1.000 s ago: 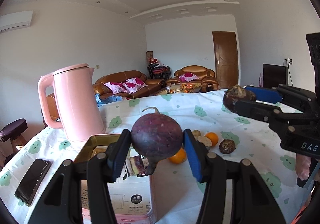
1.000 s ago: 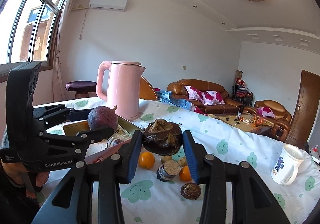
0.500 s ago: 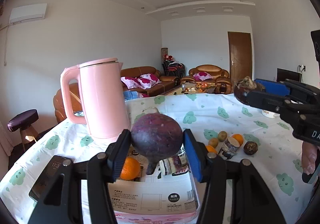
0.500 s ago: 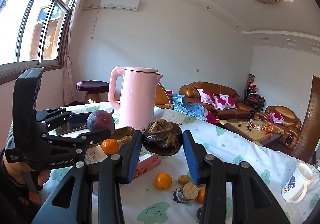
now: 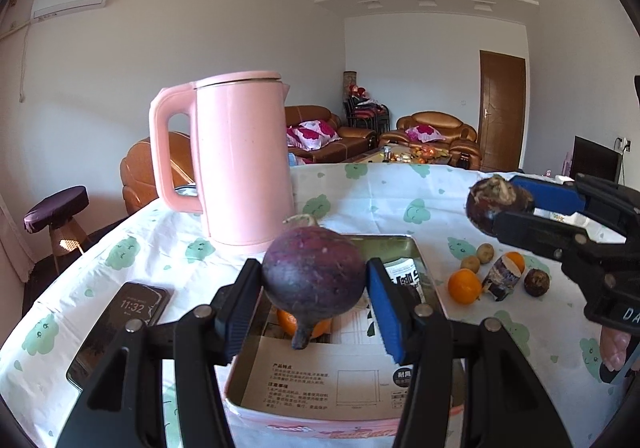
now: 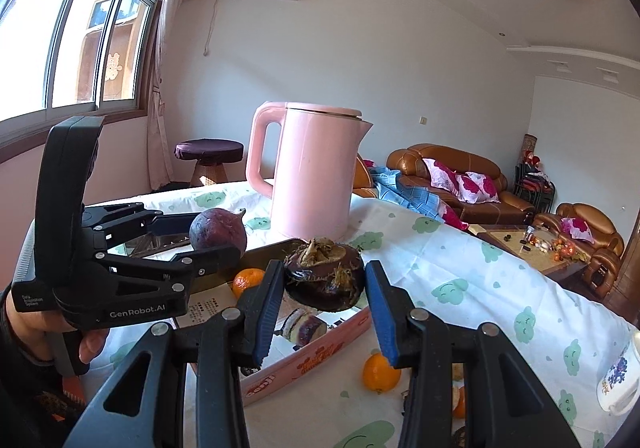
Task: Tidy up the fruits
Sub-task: 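Lower the purple fruit into the tin with the left tool while the right tool drops the brown fruit in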
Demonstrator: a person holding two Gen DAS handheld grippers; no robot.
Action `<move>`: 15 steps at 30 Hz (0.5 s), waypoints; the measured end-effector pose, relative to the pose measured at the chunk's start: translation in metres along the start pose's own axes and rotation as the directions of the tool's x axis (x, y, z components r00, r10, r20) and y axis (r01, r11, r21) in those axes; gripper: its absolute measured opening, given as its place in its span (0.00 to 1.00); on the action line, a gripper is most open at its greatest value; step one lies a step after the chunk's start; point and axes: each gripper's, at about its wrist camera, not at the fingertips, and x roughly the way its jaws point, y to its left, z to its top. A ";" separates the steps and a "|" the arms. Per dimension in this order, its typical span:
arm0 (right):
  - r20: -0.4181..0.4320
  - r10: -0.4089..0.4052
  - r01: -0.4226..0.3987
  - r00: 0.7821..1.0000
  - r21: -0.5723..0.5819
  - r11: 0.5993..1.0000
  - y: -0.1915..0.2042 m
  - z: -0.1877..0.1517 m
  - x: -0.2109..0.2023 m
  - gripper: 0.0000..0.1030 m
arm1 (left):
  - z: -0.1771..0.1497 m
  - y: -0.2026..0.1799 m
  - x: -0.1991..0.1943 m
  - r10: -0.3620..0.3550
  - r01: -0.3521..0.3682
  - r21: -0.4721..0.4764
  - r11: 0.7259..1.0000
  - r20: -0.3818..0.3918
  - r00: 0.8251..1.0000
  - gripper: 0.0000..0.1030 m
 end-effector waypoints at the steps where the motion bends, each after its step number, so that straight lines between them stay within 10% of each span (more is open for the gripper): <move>1: -0.007 0.007 -0.007 1.000 -0.001 1.000 0.001 0.000 0.002 0.42 | -0.001 0.001 0.001 0.001 -0.001 -0.002 1.000 -0.008 1.000 0.54; 15: -0.080 0.052 -0.052 0.995 -0.003 0.999 0.023 -0.008 0.031 0.42 | -0.007 0.013 0.016 0.012 -0.014 -0.022 1.000 -0.066 0.998 0.54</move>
